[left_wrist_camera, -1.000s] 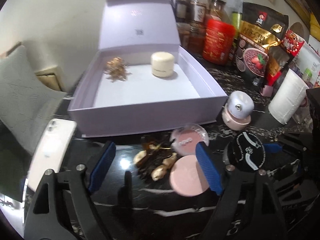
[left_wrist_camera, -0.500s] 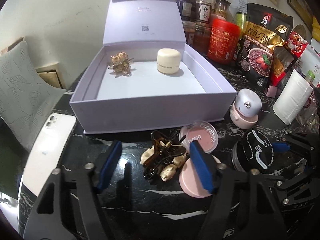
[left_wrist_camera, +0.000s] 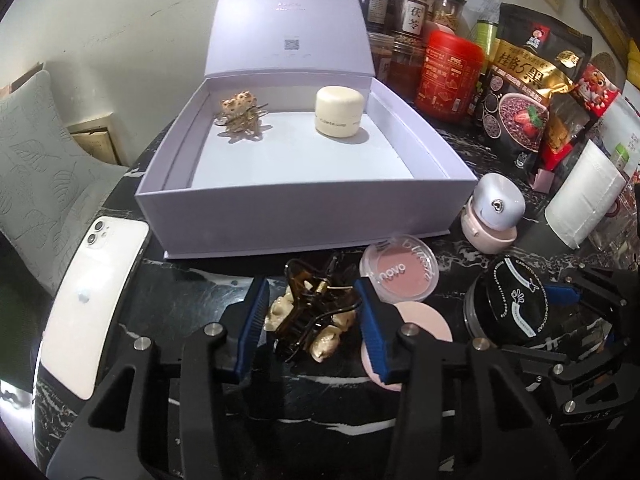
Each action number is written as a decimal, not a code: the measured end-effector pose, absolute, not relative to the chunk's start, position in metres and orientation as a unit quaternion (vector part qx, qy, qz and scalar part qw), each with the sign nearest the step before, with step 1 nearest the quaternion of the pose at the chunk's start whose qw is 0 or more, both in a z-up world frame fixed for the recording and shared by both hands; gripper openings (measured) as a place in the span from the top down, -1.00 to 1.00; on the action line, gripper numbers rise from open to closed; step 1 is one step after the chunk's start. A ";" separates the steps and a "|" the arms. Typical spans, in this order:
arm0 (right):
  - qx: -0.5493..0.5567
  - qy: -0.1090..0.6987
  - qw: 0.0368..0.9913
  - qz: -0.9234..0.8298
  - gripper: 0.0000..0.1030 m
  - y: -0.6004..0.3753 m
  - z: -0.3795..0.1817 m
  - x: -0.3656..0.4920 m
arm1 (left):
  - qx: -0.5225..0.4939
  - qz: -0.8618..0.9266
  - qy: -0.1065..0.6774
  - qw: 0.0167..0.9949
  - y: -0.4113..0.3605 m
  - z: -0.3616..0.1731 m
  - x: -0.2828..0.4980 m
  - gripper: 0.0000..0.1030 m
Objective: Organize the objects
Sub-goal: 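Close the left tool on the brown tortoiseshell claw clip, then carry the claw clip toward the box while the right tool carries the black compact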
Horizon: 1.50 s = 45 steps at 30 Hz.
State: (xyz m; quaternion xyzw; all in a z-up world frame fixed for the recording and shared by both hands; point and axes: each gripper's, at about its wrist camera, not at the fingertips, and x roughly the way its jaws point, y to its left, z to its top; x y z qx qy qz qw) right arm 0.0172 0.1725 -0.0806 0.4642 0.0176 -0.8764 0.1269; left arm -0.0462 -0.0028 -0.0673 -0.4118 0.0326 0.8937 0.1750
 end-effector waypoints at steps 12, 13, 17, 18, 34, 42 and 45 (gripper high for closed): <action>0.459 0.019 0.133 -0.878 -0.29 0.166 -0.077 0.028 | -0.413 0.893 0.020 0.177 -0.011 -0.067 -0.041 0.37; 0.460 0.019 0.133 -0.878 -0.29 0.165 -0.077 0.029 | -0.411 0.894 0.022 0.177 -0.011 -0.068 -0.041 0.37; 0.461 0.022 0.134 -0.877 -0.29 0.162 -0.077 0.032 | -0.405 0.895 0.010 0.186 -0.012 -0.069 -0.042 0.35; 0.462 0.023 0.134 -0.877 -0.29 0.161 -0.078 0.032 | -0.405 0.895 0.007 0.187 -0.013 -0.069 -0.043 0.34; 0.472 0.020 0.133 -0.871 -0.29 0.162 -0.084 0.030 | -0.415 0.888 -0.032 0.196 -0.024 -0.080 -0.050 0.18; 0.468 0.020 0.132 -0.874 -0.29 0.163 -0.082 0.031 | -0.423 0.883 -0.026 0.200 -0.021 -0.072 -0.048 0.27; 0.462 0.018 0.133 -0.876 -0.29 0.163 -0.079 0.032 | -0.416 0.887 -0.024 0.200 -0.022 -0.064 -0.044 0.27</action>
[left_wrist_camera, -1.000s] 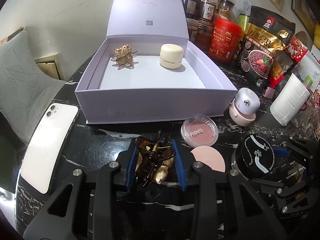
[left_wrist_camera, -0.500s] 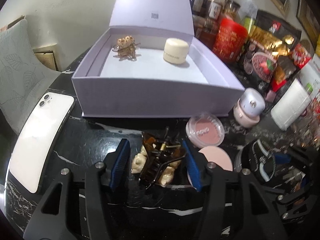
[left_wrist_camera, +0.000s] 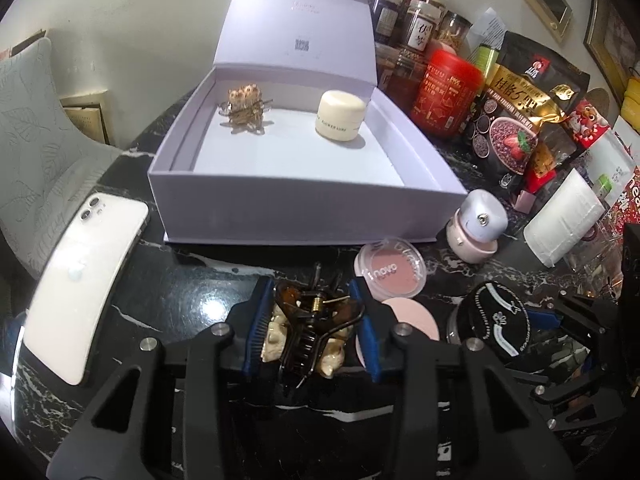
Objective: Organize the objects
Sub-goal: 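Carry the claw clip toward the box while the right tool carries the black compact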
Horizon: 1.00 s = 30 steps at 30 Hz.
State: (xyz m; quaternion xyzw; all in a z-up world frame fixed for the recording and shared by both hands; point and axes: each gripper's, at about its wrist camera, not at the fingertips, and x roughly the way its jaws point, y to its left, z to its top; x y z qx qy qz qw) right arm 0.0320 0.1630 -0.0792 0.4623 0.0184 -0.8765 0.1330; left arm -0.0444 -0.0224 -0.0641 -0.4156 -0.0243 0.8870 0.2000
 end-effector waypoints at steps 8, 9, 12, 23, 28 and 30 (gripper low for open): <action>0.465 0.017 0.139 -0.874 -0.28 0.160 -0.078 0.034 | -0.415 0.887 -0.031 0.200 -0.027 -0.054 -0.040 0.27; 0.467 0.016 0.138 -0.873 -0.28 0.160 -0.079 0.034 | -0.416 0.887 -0.031 0.200 -0.027 -0.055 -0.040 0.27; 0.467 0.021 0.137 -0.873 -0.28 0.157 -0.081 0.035 | -0.417 0.887 -0.032 0.198 -0.028 -0.056 -0.039 0.27; 0.452 0.026 0.124 -0.883 -0.46 0.149 -0.085 0.016 | -0.419 0.885 -0.037 0.200 -0.029 -0.058 -0.042 0.27; 0.453 0.017 0.127 -0.882 -0.35 0.148 -0.089 0.011 | -0.419 0.886 -0.039 0.196 -0.032 -0.057 -0.043 0.27; 0.454 0.011 0.133 -0.881 -0.35 0.149 -0.087 0.013 | -0.417 0.887 -0.038 0.197 -0.031 -0.054 -0.043 0.27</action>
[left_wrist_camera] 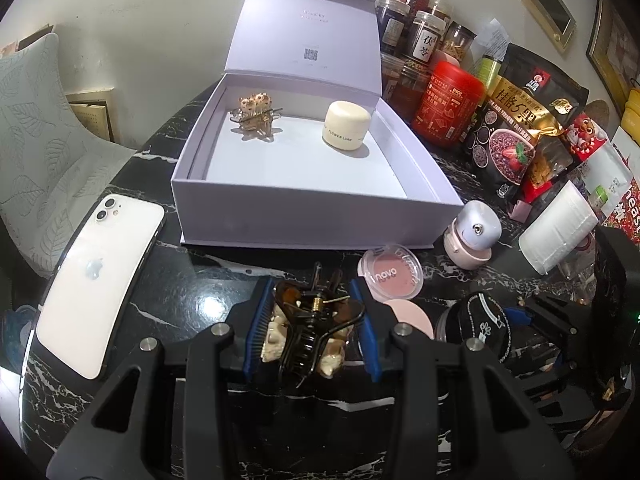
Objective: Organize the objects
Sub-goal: 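Carry the claw clip toward the box while the right tool carries the black compact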
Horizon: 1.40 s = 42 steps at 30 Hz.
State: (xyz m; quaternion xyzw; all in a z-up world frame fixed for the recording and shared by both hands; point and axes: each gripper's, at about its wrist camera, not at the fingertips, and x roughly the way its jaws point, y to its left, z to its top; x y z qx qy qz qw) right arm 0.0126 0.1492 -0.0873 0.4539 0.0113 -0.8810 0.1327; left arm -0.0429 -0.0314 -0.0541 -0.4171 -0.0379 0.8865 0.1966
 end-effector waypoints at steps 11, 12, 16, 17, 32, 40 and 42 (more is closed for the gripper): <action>0.435 0.026 0.135 -0.890 -0.35 0.149 -0.055 0.020 | -0.404 0.892 -0.017 0.201 -0.021 -0.028 -0.045 0.27; 0.433 0.029 0.135 -0.891 -0.35 0.149 -0.051 0.019 | -0.402 0.892 -0.018 0.205 -0.020 -0.025 -0.046 0.27; 0.420 0.042 0.138 -0.896 -0.35 0.149 -0.035 0.017 | -0.400 0.892 -0.015 0.208 -0.017 -0.014 -0.050 0.27; 0.417 0.045 0.139 -0.897 -0.35 0.149 -0.031 0.016 | -0.399 0.893 -0.013 0.206 -0.017 -0.011 -0.052 0.27; 0.384 0.074 0.157 -0.907 -0.35 0.145 0.011 -0.010 | -0.393 0.899 -0.002 0.193 -0.012 0.015 -0.087 0.27; 0.377 0.079 0.161 -0.909 -0.35 0.143 0.020 -0.040 | -0.403 0.894 0.004 0.195 -0.004 0.013 -0.116 0.27; 0.378 0.080 0.162 -0.908 -0.35 0.142 0.019 -0.050 | -0.405 0.893 0.007 0.195 -0.002 0.011 -0.124 0.27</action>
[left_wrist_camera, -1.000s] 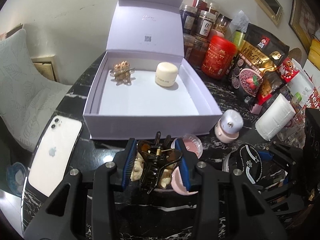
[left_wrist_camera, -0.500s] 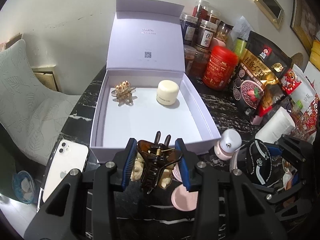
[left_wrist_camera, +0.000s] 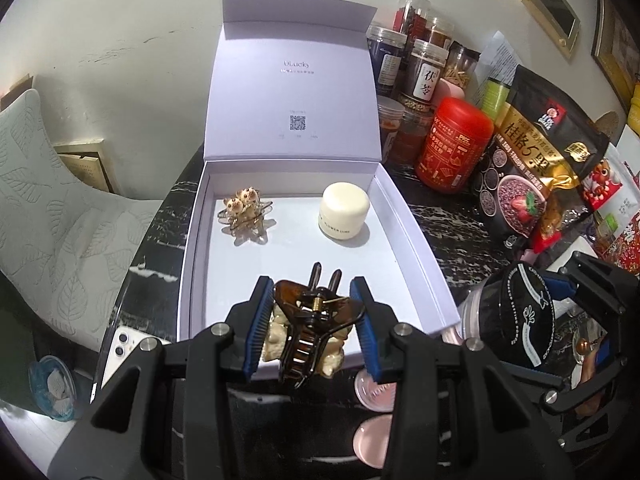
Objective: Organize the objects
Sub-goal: 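Carry the claw clip toward the box while the right tool carries the black compact, then lower the claw clip into the box and open the left tool while the right tool releases the black compact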
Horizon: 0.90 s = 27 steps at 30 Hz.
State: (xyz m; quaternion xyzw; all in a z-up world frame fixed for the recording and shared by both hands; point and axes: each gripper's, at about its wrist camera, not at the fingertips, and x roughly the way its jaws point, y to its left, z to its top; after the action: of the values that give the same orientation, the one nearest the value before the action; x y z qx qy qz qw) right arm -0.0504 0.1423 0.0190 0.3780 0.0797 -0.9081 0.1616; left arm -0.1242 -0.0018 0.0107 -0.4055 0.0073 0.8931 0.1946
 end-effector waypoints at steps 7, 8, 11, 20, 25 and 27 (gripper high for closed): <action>0.391 0.069 0.173 -0.901 -0.35 0.143 0.009 -0.074 | -0.424 0.885 0.013 0.191 0.001 -0.001 -0.150 0.27; 0.393 0.069 0.172 -0.901 -0.35 0.143 0.008 -0.078 | -0.427 0.884 0.015 0.188 0.000 -0.003 -0.155 0.27; 0.395 0.071 0.173 -0.899 -0.35 0.143 0.004 -0.089 | -0.439 0.881 0.019 0.177 -0.001 -0.012 -0.169 0.27; 0.401 0.063 0.171 -0.898 -0.35 0.142 -0.008 -0.128 | -0.469 0.869 0.029 0.152 0.000 -0.030 -0.198 0.27; 0.412 0.060 0.172 -0.893 -0.36 0.144 -0.016 -0.148 | -0.487 0.860 0.034 0.145 0.001 -0.043 -0.211 0.27; 0.418 0.056 0.170 -0.890 -0.36 0.145 -0.020 -0.154 | -0.493 0.857 0.036 0.146 0.002 -0.047 -0.215 0.27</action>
State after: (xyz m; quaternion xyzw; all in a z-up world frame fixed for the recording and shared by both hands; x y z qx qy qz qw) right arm -0.1540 0.1453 -0.0195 0.4184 0.0558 -0.8904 0.1705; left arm -0.2148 0.0021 -0.0473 -0.4928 0.0364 0.8570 0.1462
